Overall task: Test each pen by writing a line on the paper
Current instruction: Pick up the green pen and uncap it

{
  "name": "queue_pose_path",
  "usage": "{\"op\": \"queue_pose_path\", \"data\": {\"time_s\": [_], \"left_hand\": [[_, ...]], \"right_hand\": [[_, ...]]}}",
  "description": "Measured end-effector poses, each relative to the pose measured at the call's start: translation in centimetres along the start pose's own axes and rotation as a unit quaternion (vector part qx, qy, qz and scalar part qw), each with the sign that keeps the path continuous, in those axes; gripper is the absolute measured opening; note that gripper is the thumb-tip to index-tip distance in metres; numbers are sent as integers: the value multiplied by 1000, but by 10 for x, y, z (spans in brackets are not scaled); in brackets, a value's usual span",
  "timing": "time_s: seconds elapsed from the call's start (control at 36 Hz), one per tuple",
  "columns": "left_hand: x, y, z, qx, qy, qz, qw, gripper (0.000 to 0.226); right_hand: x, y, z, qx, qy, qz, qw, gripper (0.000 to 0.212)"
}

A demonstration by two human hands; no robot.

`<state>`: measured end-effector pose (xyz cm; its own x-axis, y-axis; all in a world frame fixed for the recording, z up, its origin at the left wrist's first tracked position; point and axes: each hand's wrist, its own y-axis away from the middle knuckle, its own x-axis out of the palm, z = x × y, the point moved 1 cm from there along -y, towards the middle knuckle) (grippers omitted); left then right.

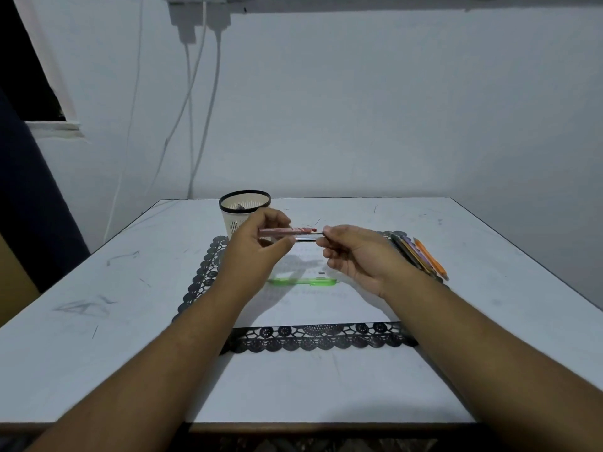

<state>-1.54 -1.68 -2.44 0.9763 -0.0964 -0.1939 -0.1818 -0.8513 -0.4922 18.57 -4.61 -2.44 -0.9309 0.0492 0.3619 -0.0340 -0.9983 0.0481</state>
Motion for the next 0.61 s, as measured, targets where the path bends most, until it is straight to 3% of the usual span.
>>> {"op": "queue_pose_path", "data": {"time_s": [0.19,0.61], "left_hand": [[5,1,7,-20,-54,56,997,12],[7,1,14,-20,-74,113,991,13]], "right_hand": [[-1,2,-1,-71,102,-24,992,11],[-3,2,2,-120,149,-22,981,7]]}}
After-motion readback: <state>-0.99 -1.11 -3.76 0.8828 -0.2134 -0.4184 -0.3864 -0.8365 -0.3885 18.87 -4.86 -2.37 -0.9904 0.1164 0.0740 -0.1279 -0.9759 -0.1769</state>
